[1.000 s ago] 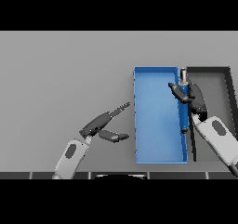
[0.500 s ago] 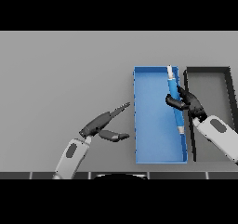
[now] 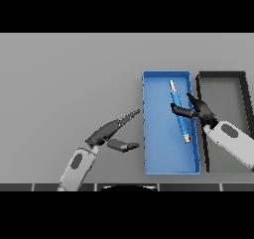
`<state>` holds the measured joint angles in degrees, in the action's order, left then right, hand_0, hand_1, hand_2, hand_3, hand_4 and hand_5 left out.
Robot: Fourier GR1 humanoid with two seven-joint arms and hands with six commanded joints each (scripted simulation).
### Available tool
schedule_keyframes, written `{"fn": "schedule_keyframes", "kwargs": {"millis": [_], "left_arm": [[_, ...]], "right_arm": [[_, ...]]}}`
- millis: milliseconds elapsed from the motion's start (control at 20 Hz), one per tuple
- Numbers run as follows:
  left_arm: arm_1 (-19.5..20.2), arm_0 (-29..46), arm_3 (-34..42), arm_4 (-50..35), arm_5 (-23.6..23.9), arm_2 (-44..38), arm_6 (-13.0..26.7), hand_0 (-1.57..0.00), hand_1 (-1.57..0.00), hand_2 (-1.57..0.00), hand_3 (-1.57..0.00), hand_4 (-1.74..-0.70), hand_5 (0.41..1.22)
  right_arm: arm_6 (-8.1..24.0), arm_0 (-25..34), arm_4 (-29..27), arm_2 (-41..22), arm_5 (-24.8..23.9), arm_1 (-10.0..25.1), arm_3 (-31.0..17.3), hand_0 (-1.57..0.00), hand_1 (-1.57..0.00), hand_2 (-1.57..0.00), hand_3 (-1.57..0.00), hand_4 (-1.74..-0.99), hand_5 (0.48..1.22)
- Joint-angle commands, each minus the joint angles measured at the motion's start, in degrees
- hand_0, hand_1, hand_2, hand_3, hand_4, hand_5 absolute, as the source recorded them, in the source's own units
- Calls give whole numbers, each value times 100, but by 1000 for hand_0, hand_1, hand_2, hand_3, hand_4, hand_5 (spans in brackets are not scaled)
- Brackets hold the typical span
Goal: Pick up the blue pipe and place it into the blue bin.
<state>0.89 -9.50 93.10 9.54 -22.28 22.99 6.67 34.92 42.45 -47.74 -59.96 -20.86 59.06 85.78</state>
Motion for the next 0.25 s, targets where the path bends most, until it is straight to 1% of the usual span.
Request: {"fn": "schedule_keyframes", "kwargs": {"millis": [0, 150, 200], "left_arm": [[-2, 21, -46, 51, 23, 20, -39, 1, 1, 1, 1, -885, 431], [-29, 92, 6, 67, 27, 84, -100, 1, 1, 1, 1, -885, 431], [-30, 40, -54, 70, 48, 36, -56, 1, 1, 1, 1, -885, 431]], "right_arm": [[-9, -22, 4, -19, -10, -20, 4, -6, -5, -5, -3, -1022, 661], [3, -7, 8, -52, -23, 38, 47, -6, -5, -5, -3, -1022, 649], [3, 32, -36, -58, -13, 54, 43, -6, -5, -5, -3, -1022, 643]]}}
